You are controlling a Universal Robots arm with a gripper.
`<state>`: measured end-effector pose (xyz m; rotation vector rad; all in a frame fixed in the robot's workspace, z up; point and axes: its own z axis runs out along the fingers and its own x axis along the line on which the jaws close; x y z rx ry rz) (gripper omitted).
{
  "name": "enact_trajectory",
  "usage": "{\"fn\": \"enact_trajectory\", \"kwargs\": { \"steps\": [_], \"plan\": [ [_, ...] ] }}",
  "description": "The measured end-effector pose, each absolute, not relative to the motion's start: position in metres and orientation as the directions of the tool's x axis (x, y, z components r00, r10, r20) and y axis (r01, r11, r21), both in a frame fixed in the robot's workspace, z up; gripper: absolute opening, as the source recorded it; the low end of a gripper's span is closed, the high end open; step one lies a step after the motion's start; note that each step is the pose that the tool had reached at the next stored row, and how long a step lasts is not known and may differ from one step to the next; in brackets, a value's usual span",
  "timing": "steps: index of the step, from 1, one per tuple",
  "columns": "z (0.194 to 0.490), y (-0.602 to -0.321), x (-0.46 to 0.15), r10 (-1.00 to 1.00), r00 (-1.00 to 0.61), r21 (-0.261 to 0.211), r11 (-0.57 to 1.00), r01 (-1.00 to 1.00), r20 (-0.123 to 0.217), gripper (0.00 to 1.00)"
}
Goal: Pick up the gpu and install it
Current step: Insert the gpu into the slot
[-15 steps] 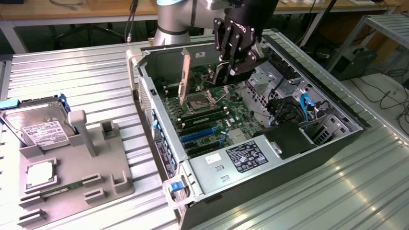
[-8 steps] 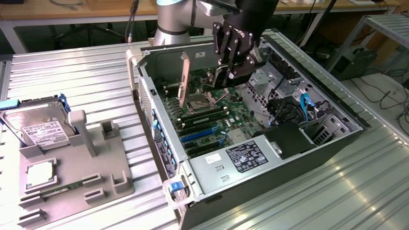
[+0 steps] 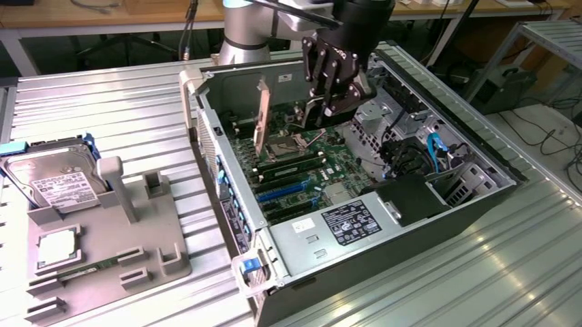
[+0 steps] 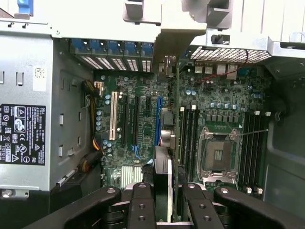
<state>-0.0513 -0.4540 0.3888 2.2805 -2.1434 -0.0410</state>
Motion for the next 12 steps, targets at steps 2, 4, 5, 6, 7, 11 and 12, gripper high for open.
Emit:
{"fn": "enact_trajectory", "kwargs": {
  "steps": [2,4,5,6,7,11,12],
  "plan": [
    [0.3877,-0.454,-0.0513,-0.998,0.062,0.026,-0.062,-0.998,-0.012,0.27],
    [0.3861,-0.4541,-0.0513,-0.998,0.062,0.026,-0.062,-0.998,-0.012,0.27],
    [0.3855,-0.4541,-0.0513,-0.998,0.062,0.025,-0.062,-0.998,-0.012,0.27],
    [0.3849,-0.4541,-0.0513,-0.998,0.062,0.025,-0.062,-0.998,-0.011,0.27],
    [0.3845,-0.4541,-0.0513,-0.998,0.062,0.025,-0.062,-0.998,-0.011,0.27],
    [0.383,-0.4541,-0.0513,-0.998,0.062,0.025,-0.062,-0.998,-0.011,0.27],
    [0.3825,-0.4541,-0.0513,-0.998,0.062,0.025,-0.062,-0.998,-0.011,0.27]
  ]
}}
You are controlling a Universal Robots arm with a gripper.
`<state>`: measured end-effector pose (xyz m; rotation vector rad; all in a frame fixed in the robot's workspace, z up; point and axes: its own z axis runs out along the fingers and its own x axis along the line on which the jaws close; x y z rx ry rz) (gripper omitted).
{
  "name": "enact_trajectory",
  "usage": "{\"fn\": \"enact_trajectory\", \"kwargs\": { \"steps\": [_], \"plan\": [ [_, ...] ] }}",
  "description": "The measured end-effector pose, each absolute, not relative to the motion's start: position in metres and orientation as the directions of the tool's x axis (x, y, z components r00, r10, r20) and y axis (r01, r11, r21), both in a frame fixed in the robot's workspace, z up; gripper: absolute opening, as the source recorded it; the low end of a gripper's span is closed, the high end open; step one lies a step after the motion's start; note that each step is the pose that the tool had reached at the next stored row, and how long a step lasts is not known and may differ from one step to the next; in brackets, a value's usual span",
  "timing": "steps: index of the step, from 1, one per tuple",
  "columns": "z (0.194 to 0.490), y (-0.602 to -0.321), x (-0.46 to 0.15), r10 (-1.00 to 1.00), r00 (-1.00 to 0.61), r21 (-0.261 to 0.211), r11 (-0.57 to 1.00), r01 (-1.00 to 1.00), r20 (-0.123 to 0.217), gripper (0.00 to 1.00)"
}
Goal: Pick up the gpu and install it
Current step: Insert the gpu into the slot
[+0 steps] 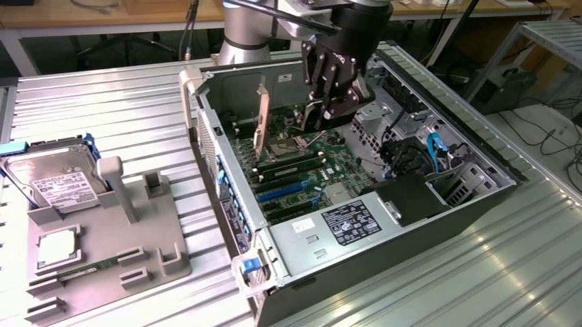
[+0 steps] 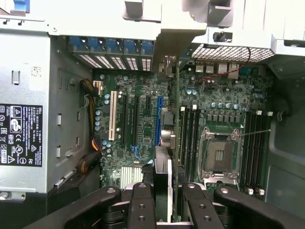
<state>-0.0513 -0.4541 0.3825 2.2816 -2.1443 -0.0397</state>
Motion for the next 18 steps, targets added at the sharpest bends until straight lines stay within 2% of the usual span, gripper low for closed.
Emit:
{"fn": "enact_trajectory", "kwargs": {
  "steps": [18],
  "plan": [
    [0.3756,-0.4543,-0.0513,-0.998,0.062,0.024,-0.062,-0.998,-0.011,0.27]
  ]
}}
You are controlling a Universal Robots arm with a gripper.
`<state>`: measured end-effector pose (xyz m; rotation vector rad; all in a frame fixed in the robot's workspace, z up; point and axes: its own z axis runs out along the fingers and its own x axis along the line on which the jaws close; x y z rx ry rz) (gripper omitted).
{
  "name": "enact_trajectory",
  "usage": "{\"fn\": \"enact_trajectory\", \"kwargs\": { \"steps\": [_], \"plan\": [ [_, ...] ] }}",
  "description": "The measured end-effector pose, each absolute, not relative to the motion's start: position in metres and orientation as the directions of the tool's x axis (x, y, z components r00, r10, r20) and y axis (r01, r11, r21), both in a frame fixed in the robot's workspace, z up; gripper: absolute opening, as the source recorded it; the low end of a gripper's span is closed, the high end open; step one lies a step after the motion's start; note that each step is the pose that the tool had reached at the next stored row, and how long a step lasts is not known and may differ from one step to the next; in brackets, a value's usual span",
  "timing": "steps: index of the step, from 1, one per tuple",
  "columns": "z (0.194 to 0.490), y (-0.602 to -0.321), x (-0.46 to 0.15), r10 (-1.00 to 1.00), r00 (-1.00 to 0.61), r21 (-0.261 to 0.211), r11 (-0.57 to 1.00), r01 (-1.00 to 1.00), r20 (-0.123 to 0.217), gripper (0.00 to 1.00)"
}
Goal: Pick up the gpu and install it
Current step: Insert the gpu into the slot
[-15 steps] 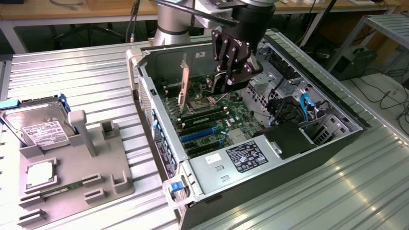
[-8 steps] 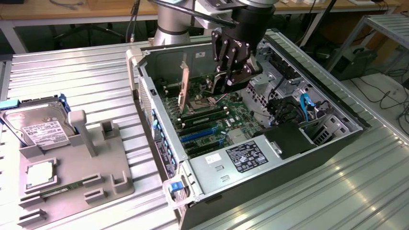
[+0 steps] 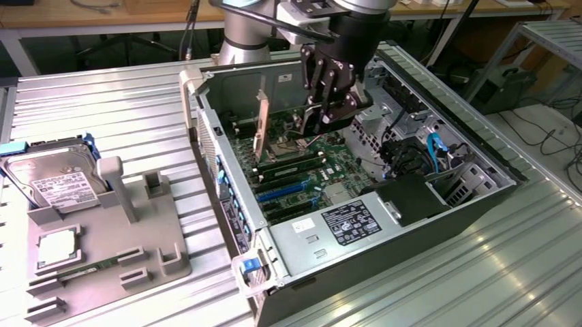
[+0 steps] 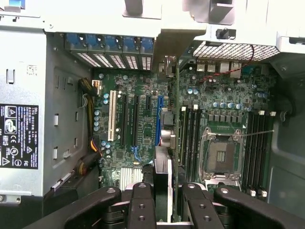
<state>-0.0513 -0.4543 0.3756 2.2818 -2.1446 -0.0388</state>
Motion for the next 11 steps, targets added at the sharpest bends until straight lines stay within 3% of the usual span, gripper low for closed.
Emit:
{"fn": "enact_trajectory", "kwargs": {
  "steps": [11],
  "plan": [
    [0.3724,-0.4544,-0.0513,-0.998,0.062,0.024,-0.062,-0.998,-0.011,0.27]
  ]
}}
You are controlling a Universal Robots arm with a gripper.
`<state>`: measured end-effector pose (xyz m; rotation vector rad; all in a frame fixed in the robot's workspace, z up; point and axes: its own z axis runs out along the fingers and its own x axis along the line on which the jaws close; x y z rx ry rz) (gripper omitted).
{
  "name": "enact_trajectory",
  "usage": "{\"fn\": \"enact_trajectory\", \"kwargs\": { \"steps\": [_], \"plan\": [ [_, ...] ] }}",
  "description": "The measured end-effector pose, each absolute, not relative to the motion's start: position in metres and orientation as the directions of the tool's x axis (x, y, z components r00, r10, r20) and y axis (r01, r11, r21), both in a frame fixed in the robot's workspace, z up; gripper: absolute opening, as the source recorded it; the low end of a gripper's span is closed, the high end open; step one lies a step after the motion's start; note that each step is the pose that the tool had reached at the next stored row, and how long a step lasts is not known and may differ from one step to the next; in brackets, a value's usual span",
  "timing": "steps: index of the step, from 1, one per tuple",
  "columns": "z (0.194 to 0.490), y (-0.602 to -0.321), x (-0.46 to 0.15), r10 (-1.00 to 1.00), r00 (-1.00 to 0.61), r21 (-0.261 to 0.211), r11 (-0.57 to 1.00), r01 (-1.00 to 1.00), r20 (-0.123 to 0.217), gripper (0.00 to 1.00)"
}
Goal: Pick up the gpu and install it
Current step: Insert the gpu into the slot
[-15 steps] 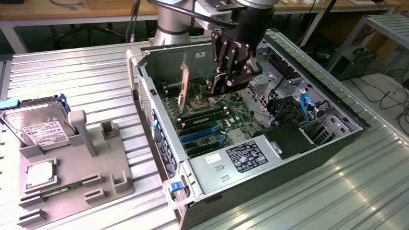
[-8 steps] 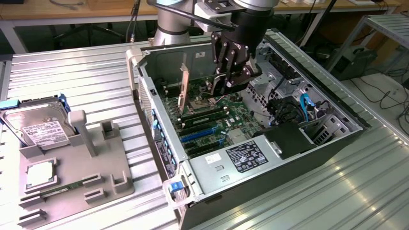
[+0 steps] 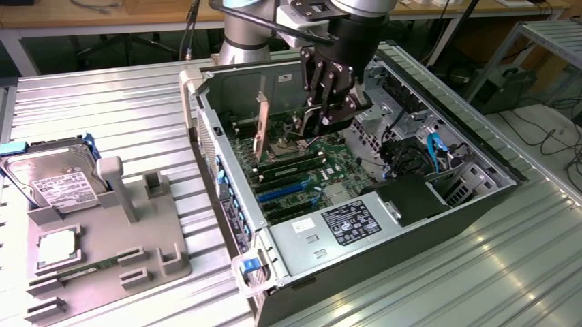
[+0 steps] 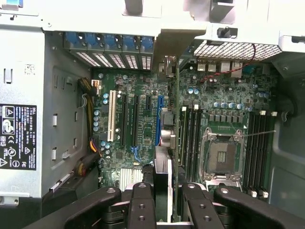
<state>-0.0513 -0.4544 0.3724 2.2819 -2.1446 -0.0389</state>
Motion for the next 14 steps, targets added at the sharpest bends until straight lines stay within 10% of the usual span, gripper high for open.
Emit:
{"fn": "enact_trajectory", "kwargs": {
  "steps": [14],
  "plan": [
    [0.3677,-0.4545,-0.0513,-0.998,0.062,0.024,-0.062,-0.998,-0.011,0.27]
  ]
}}
